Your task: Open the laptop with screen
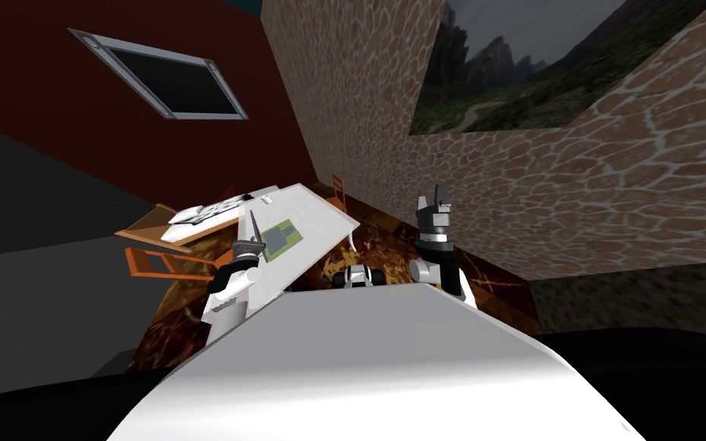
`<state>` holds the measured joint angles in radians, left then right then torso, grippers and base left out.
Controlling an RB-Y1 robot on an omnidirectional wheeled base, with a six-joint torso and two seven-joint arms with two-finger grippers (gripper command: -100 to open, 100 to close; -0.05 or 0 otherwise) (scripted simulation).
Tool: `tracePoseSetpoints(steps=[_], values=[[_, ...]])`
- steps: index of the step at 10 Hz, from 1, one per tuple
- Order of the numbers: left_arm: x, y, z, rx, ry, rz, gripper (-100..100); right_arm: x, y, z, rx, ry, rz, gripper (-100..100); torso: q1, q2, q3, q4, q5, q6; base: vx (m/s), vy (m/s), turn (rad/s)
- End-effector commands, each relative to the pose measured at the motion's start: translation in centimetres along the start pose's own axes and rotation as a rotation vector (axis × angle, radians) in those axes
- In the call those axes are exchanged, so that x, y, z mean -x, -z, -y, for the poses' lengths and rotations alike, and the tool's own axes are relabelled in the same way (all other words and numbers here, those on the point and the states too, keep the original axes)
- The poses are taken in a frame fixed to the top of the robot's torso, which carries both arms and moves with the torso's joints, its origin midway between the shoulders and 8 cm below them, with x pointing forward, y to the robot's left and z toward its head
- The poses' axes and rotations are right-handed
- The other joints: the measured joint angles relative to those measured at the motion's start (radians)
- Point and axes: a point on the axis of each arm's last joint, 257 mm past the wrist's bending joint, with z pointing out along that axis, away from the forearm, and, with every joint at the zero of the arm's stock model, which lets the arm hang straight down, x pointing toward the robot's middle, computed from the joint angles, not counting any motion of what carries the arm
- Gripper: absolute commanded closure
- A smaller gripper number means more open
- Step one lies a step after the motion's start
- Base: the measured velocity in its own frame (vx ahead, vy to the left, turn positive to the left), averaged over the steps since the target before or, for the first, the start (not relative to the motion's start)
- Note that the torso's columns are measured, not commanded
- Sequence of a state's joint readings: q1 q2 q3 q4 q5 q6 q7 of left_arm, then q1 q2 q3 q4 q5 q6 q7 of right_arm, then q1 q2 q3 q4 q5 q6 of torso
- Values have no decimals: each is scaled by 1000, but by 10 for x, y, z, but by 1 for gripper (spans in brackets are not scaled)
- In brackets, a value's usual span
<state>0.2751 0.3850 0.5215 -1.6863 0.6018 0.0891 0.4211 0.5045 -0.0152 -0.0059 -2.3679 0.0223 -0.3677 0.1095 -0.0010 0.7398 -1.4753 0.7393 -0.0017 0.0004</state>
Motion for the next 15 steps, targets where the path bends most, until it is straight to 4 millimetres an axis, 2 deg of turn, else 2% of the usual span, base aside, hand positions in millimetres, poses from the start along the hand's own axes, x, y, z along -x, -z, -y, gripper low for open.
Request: tracePoseSetpoints(steps=[1, 3, 4, 5, 7, 8, 11, 13, 14, 15], values=[[23, -8, 16, -36, -57, 55, 100, 0, 0, 0, 0, 0, 0, 0, 0, 3, 2, 0, 1, 0, -111, -21, -192], [52, -18, 29, -61, -121, 129, 100, 0, 0, 0, 0, 0, 0, 0, 2, -1, 0, -1, 2, 0, -109, -24, -361], [56, -16, 34, -70, -120, 137, 100, 0, 0, 0, 0, 0, 0, 0, 1, -1, -1, -1, 2, 0, -97, -35, -131], [72, -19, 41, -82, -147, 178, 100, 0, 0, 0, 0, 0, 0, 0, 1, -3, -1, -2, 2, -2, -94, -45, -185], [88, -21, 49, -93, -172, 222, 100, 0, 0, 0, 0, 0, 0, 0, 1, -1, 0, -1, 2, 1, -109, -33, -309], [104, -22, 53, -97, -193, 263, 100, 0, 0, 0, 0, 0, 0, 0, 2, -2, -1, -1, 2, -2, -101, -35, -205], [134, -22, 59, -100, -229, 346, 100, 0, 0, 0, 0, 0, 0, 0, 2, -3, -1, -2, 2, -2, -86, -40, -271], [150, -21, 60, -96, -240, 391, 100, 0, 0, 0, 0, 0, 0, 0, 0, -1, 0, -1, 2, 0, -95, -55, -288], [143, -23, 61, -97, -239, 378, 100, 0, 0, 0, 0, 0, 0, 0, 1, -1, 0, -1, 2, -2, -30, -22, 2], [158, -16, 47, -80, -208, 406, -100, 0, 0, 0, 0, 0, 0, 0, 3, -4, -2, -2, 2, -1, 108, 52, 89]])
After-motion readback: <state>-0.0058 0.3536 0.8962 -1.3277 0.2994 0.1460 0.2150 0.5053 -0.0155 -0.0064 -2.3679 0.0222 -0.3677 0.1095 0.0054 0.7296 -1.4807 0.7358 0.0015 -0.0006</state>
